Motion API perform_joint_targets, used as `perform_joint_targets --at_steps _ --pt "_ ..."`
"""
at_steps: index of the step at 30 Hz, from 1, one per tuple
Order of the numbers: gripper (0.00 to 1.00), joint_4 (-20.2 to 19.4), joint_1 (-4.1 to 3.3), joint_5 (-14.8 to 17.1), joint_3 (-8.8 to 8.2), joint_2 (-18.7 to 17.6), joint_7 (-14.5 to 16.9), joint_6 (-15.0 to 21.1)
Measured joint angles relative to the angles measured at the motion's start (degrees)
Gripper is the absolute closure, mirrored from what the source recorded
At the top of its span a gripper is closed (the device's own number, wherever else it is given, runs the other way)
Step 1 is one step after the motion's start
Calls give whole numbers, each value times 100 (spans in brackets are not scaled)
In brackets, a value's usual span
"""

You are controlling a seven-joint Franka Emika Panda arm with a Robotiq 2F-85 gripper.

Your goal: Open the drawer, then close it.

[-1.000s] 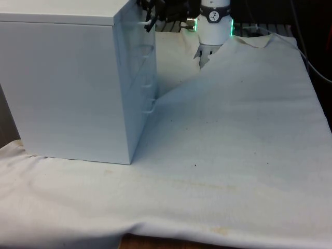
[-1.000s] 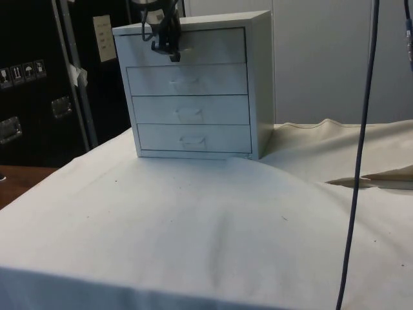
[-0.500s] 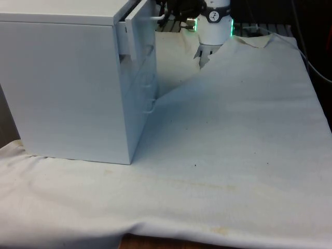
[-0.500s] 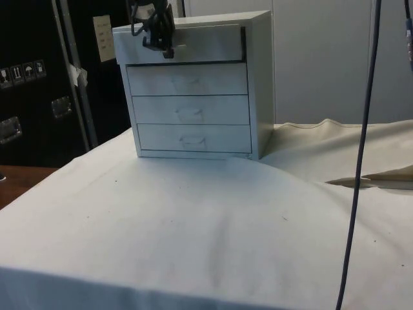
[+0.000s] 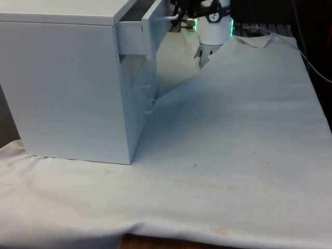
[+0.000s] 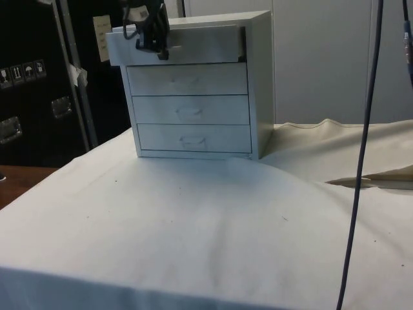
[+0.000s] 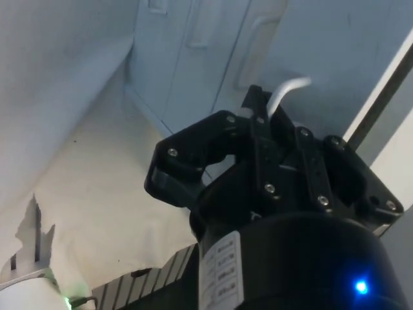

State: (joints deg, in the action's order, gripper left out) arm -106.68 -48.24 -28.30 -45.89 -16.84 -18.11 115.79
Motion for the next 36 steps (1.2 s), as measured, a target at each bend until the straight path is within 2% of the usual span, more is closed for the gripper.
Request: perform_joint_targets --at_steps 10,15,23,36 --pt "100 92 -34 -126 229 -46 -275 -206" --pt "100 115 -40 -138 304 -63 -344 -252" --pt "100 258 -63 -143 544 -143 -561 -458" --pt "100 407 -74 -143 837 -229 -814 -659"
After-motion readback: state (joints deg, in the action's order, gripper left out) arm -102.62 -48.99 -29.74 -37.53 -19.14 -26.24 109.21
